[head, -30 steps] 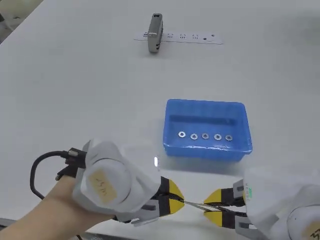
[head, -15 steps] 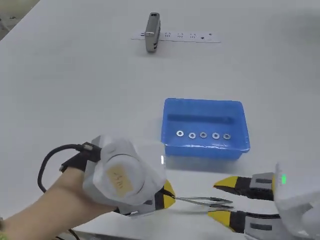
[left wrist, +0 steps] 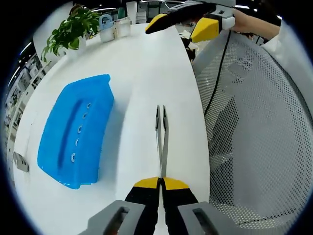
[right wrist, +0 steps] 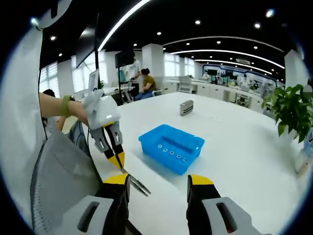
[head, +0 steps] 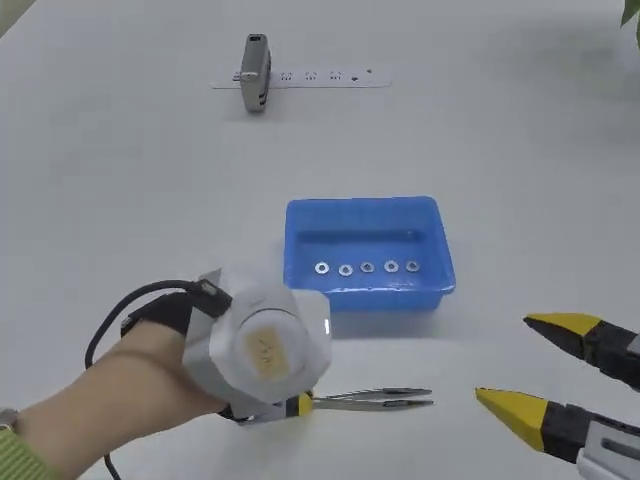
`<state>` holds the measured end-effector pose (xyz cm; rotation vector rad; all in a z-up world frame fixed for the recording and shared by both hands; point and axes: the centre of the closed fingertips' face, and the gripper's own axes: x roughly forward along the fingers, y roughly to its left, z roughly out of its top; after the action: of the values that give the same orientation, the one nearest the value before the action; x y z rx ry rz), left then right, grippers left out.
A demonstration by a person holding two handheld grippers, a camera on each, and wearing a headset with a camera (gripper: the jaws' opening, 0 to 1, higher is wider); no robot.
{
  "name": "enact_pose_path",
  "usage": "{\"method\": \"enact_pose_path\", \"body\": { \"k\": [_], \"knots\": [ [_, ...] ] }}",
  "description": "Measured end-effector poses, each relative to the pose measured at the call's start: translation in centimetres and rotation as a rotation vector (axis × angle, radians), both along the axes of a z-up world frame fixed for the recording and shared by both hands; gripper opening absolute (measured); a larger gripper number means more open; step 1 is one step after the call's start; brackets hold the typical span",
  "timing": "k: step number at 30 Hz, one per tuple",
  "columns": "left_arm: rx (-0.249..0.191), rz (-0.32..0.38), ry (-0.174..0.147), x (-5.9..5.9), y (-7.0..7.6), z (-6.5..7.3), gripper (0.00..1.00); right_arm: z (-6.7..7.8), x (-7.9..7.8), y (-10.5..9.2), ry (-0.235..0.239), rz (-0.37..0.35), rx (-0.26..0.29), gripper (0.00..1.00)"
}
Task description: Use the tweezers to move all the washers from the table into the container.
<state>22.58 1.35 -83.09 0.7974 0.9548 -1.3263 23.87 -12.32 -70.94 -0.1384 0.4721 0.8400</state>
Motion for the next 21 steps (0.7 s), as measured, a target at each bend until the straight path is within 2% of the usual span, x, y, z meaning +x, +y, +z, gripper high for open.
{"method": "enact_pose_path", "body": {
  "k": [2, 7, 9, 12, 14, 16, 17, 19, 20, 21],
  "knots": [
    [0.010, -0.001, 0.009, 0.1, 0.0, 0.1, 0.00, 0.7, -0.2, -0.6, -0.025, -0.036, 0.016, 0.46],
    [0.015, 0.002, 0.016, 0.1, 0.1, 0.0, 0.00, 1.6, 0.0, -0.7, -0.051, -0.062, 0.038, 0.48],
    [-0.001, 0.022, 0.014, 0.1, 0.1, 0.2, 0.01, 1.9, 0.1, -0.6, -0.070, -0.061, 0.029, 0.49],
    [-0.050, 0.079, 0.017, 0.0, 0.0, 1.0, 0.04, 2.5, 0.0, -0.3, -0.087, -0.055, 0.031, 0.49],
    [-0.101, 0.146, 0.001, 0.2, 0.1, 1.8, 0.06, 3.0, -0.3, 0.0, -0.099, -0.046, 0.045, 0.50],
    [-0.169, 0.230, -0.004, 0.1, 0.1, 2.9, 0.10, 3.2, -0.4, 0.1, -0.105, -0.039, 0.048, 0.50],
    [-0.223, 0.288, -0.021, 0.2, 0.2, 3.8, 0.13, 3.2, -0.4, 0.2, -0.110, -0.031, 0.049, 0.50],
    [-0.300, 0.376, -0.039, 0.3, 0.3, 5.1, 0.22, 3.1, -0.5, 0.2, -0.107, -0.019, 0.048, 0.51],
    [-0.361, 0.439, -0.051, 0.4, 0.4, 6.0, 0.24, 2.9, -0.5, 0.2, -0.103, -0.006, 0.038, 0.51],
    [-0.394, 0.473, -0.057, 0.4, 0.5, 6.6, 0.25, 2.7, -0.5, 0.2, -0.102, 0.001, 0.034, 0.51]
  ]
}}
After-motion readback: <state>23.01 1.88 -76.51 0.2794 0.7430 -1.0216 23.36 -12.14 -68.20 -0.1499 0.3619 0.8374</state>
